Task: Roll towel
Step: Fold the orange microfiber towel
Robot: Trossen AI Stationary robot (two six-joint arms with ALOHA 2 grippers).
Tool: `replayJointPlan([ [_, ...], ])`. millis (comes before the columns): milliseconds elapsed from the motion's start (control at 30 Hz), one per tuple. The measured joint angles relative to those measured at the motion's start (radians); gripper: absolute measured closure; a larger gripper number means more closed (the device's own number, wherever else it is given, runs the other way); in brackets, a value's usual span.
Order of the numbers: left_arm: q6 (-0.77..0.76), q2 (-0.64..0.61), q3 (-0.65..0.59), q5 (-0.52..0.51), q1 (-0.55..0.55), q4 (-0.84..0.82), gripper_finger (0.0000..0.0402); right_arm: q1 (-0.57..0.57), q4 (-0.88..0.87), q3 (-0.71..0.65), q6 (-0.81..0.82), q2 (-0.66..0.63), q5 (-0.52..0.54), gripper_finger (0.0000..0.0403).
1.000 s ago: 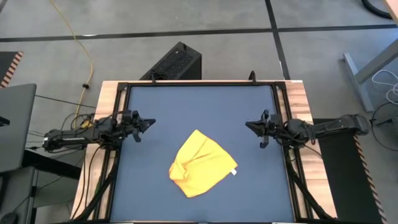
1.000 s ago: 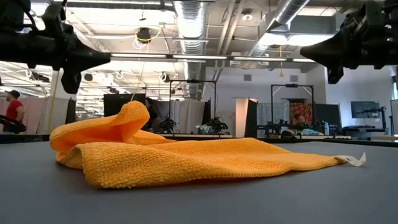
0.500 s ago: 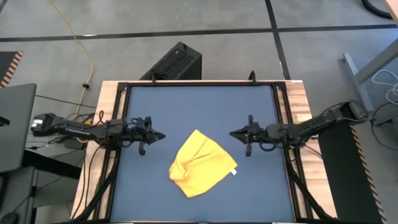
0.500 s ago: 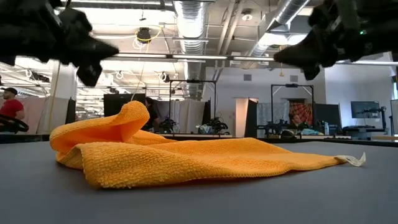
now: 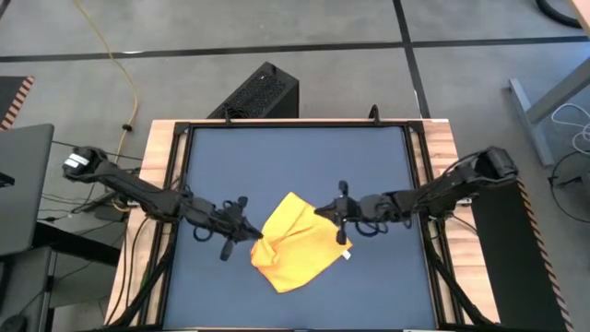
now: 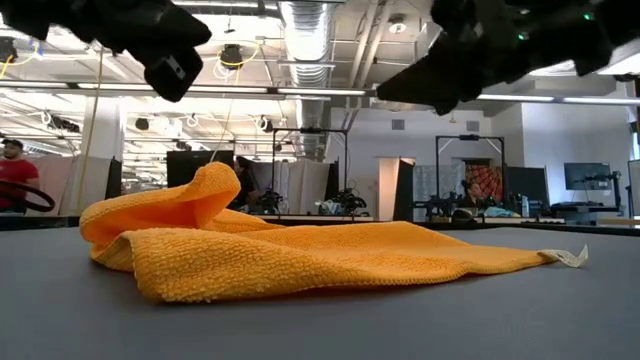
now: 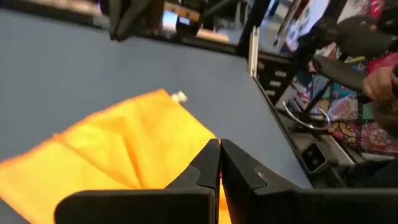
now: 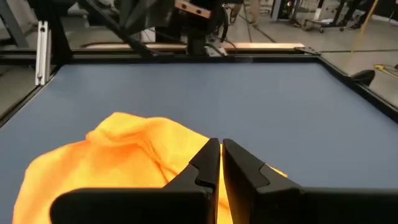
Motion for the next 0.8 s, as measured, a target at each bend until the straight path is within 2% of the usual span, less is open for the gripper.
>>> replayJointPlan([
  [167,-0.034,0.139,0.115,-0.074,-0.088,-0.057,0.0401,0.032,-0.135,0.093,0.019,0.081,-0.03,0.0356],
  [333,-0.055,0.25,0.223,-0.058,-0.133,-0.137,0.0401,0.107,-0.206,0.157,0.12,0.15,-0.034,0.0356],
  [433,0.003,0.305,0.284,-0.047,-0.151,-0.204,0.039,0.161,-0.23,0.172,0.16,0.182,-0.031,0.0356],
  [533,0.091,0.362,0.325,-0.063,-0.155,-0.254,0.0367,0.204,-0.24,0.18,0.197,0.189,-0.028,0.0356],
  [600,0.127,0.395,0.34,-0.111,-0.152,-0.29,0.0346,0.224,-0.248,0.181,0.241,0.188,-0.027,0.0356],
  [700,0.128,0.452,0.357,-0.16,-0.137,-0.309,0.031,0.25,-0.262,0.181,0.285,0.186,-0.025,0.0356],
  [800,0.084,0.504,0.372,-0.145,-0.123,-0.318,0.0275,0.272,-0.271,0.181,0.307,0.184,-0.024,0.0356],
])
